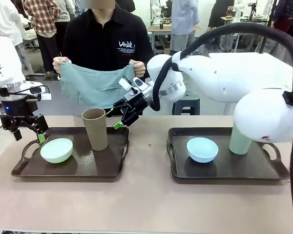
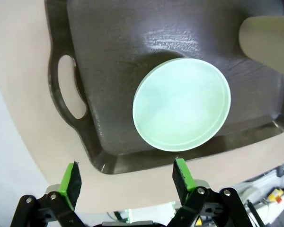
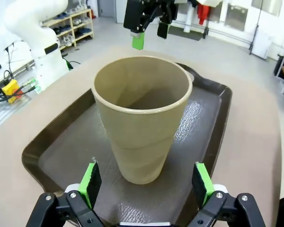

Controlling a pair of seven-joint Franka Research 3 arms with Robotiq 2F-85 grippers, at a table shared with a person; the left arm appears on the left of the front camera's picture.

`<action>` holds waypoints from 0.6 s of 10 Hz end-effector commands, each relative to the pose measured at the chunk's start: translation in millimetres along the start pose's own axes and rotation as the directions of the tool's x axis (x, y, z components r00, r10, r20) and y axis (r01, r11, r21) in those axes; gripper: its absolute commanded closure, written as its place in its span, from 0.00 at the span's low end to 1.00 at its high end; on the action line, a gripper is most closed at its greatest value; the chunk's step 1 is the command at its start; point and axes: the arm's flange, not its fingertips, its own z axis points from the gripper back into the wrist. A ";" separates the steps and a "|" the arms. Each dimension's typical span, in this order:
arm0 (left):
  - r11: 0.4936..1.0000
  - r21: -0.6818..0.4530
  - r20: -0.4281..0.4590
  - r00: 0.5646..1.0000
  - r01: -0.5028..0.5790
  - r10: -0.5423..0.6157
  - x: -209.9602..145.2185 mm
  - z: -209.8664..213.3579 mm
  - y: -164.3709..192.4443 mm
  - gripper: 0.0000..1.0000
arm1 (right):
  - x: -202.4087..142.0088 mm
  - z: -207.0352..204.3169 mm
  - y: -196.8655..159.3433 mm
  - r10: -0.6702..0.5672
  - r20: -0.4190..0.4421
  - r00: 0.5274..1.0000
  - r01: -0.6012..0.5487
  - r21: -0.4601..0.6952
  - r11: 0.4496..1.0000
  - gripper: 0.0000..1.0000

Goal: Set up a tray with a mat and arrange the tableware.
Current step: Pick up the Picnic Bowl and Reusable plastic cup from the Handle tray in front of the human's position and hold them in the air.

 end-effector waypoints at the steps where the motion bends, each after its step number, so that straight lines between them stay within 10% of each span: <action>1: 1.000 0.023 0.014 1.000 0.007 -0.008 4.1 -11.3 2.4 0.00 | 2.7 -5.2 -32.0 -0.054 -0.015 0.998 0.054 0.039 0.998 0.00; 6: 1.000 -0.008 0.040 0.999 0.004 -0.004 15.9 -33.0 1.3 0.00 | 3.0 -34.6 -38.5 -0.050 -0.012 0.999 0.051 0.120 0.991 0.00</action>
